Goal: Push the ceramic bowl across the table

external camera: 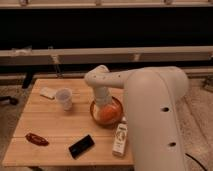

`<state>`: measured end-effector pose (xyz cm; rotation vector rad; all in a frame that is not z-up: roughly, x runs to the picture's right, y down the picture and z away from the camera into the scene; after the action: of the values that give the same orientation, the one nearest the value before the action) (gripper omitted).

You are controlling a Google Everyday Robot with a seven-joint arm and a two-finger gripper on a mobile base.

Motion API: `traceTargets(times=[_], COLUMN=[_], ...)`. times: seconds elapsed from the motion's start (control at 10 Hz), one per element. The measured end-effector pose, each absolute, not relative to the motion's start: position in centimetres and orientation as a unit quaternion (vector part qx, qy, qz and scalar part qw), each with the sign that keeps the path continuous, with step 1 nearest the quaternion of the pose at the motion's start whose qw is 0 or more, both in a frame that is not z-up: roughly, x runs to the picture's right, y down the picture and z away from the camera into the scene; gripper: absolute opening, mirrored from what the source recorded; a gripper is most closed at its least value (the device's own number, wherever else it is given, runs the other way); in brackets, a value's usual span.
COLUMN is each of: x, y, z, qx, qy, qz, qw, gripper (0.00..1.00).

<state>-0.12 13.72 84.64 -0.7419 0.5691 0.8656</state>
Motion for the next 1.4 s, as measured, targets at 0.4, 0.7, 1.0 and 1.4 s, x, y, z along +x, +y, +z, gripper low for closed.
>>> traceTargets(times=[0.4, 0.7, 1.0, 1.4], x=[-0.19, -0.25, -0.26, -0.42], y=[13.77, 13.78, 13.79, 13.81], z=[84.64, 84.66, 84.67, 84.63], qx=[-0.345, -0.344, -0.343, -0.342], qy=[0.265, 0.264, 0.263, 0.262], qz=[0.401, 0.4, 0.398, 0.395], qw=[0.806, 0.807, 0.809, 0.812], gripper=[0.8, 0.8, 0.8, 0.8])
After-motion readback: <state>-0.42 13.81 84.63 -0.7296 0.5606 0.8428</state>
